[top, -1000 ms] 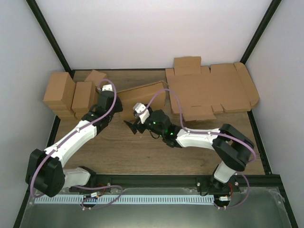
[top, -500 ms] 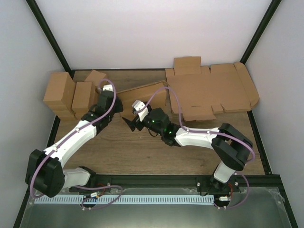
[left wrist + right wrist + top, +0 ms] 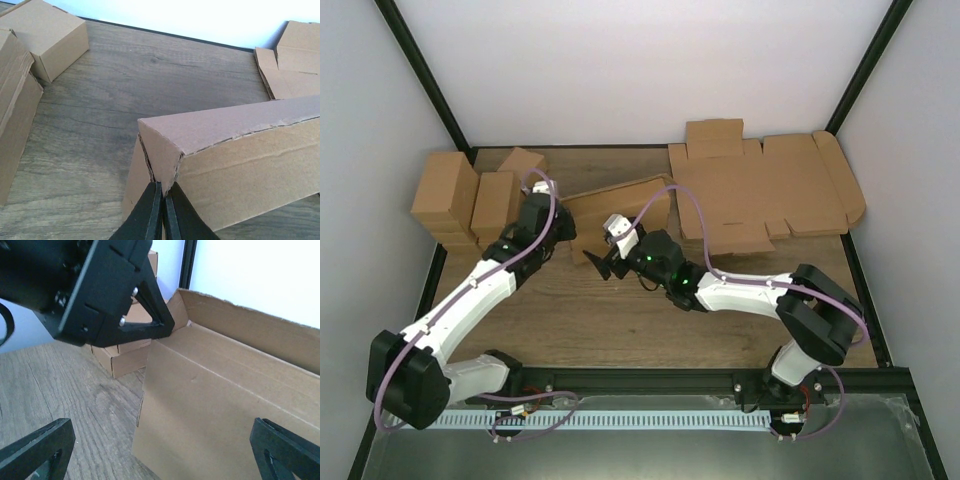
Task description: Fold the paper box
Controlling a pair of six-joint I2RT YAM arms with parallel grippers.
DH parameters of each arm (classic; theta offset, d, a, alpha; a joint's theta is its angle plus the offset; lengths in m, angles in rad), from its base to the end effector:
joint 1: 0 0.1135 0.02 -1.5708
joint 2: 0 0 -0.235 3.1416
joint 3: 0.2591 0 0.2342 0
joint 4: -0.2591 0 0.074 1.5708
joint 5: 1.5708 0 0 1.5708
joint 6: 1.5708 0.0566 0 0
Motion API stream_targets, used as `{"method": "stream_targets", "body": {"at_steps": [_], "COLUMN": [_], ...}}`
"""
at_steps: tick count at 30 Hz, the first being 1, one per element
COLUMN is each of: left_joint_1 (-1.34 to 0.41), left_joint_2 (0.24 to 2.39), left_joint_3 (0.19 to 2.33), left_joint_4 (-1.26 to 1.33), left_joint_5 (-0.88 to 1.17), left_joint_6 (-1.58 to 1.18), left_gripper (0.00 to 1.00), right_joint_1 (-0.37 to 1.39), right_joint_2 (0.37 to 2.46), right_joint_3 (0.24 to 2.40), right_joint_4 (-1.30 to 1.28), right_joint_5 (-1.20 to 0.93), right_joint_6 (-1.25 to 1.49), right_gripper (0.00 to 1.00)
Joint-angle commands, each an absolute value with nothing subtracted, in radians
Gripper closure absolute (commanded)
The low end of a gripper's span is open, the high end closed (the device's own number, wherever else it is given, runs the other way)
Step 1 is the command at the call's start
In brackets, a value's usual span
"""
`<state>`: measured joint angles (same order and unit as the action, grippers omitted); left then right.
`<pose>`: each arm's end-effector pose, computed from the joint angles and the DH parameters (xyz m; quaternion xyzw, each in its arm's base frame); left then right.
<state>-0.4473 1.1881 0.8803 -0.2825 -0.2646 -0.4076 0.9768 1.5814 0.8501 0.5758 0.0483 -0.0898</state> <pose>0.2526 -0.1048 0.2485 -0.0447 0.8756 -0.0876 0.4730 0.2038 0.2968 0.2217 -0.3727 0.6622 0.2623 0.5949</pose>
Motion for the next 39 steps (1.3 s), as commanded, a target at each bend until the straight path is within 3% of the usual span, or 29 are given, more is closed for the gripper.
{"method": "stream_targets", "body": {"at_steps": [1,8,29,39], "left_joint_1": [-0.444,-0.444,-0.412,-0.407], "left_joint_2": [1.155,1.12,1.04,1.004], "left_joint_3": [0.877,0.879,0.868,0.877], "left_joint_4": [-0.301,-0.349,-0.452,-0.499], "left_joint_5": [-0.246,-0.258,-0.093,-0.072], "left_joint_6": [-0.404,-0.392,-0.326,-0.313], "left_gripper": [0.96,0.96,0.96,0.96], "right_joint_1": [0.977,0.976,0.932,0.932], "right_joint_2": [1.618,1.648,1.411,1.518], "right_joint_3": [0.909,0.922,0.699,0.815], "right_joint_4": [0.59,0.6,0.64,0.615], "right_joint_5": [0.046,0.079,0.062,-0.024], "right_joint_6": [-0.087,-0.096,-0.066,-0.08], "right_gripper": [0.0,0.0,0.0,0.0]}}
